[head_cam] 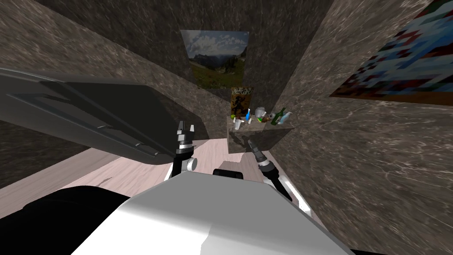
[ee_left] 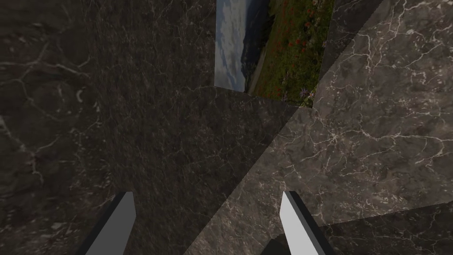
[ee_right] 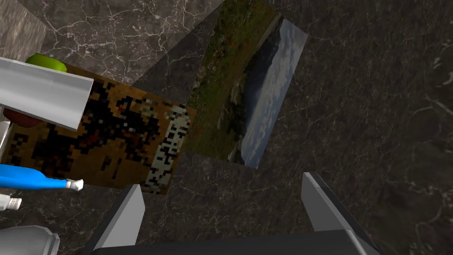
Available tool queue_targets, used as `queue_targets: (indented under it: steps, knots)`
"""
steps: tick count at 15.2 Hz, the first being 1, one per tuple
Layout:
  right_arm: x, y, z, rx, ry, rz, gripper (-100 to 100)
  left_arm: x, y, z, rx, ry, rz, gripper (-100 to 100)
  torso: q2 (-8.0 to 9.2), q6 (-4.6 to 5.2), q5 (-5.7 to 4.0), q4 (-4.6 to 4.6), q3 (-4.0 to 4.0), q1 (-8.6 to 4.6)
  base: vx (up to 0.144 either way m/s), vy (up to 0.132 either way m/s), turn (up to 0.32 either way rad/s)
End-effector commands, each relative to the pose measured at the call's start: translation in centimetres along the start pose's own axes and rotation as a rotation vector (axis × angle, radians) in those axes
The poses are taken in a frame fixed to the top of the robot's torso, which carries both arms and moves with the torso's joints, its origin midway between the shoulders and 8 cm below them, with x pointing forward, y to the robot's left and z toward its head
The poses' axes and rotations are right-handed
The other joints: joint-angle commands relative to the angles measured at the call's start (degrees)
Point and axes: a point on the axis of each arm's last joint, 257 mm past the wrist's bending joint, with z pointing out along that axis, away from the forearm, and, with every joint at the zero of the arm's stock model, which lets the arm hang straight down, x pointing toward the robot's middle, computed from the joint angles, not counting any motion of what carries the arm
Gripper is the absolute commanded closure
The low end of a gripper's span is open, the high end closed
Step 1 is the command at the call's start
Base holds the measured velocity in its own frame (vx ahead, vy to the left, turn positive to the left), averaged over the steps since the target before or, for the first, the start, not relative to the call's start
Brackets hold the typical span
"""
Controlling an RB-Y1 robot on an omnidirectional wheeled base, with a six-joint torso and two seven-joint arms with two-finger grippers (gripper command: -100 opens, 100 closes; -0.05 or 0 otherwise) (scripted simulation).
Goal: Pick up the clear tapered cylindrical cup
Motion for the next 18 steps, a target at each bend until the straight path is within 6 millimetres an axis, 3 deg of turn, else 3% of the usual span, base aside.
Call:
queue_targets:
  steps: [1,4,6,9,14,18]
  knots:
    - [0.5,-0.4,-0.4,0.009,0.031,-0.010,-100,0.0,0.0,0.0,0.000,0.000,0.000,0,0.00,0.00,0.00,0.00,0.00,0.00,-0.053,0.077,-0.012]
    - [3.4,-2.3,-2.1,0.051,0.152,-0.047,-100,0.0,0.0,0.0,0.000,0.000,0.000,0,-0.15,0.00,-0.03,-0.04,-0.09,-0.12,-0.062,0.100,-0.023]
    - [3.5,-2.5,-2.4,0.055,0.175,-0.060,-100,0.0,0.0,0.0,0.000,0.000,0.000,0,-0.11,0.00,-0.01,-0.03,-0.07,-0.03,-0.068,0.102,-0.023]
    - [5.8,-4.6,-4.8,0.096,0.300,-0.107,-100,0.0,0.0,0.0,0.000,0.000,0.000,0,-0.15,0.00,-0.03,-0.03,-0.09,-0.14,-0.063,0.104,-0.020]
    - [6.5,-6.2,-6.9,0.125,0.410,-0.163,-100,0.0,0.0,0.0,0.000,0.000,0.000,0,-0.26,0.00,0.00,-0.06,-0.15,-0.03,-0.040,0.110,-0.011]
    - [7.1,-8.6,-9.8,0.165,0.535,-0.232,-100,0.0,0.0,0.0,0.000,0.000,0.000,0,-0.37,0.00,-0.02,-0.08,-0.21,-0.15,-0.018,0.092,-0.001]
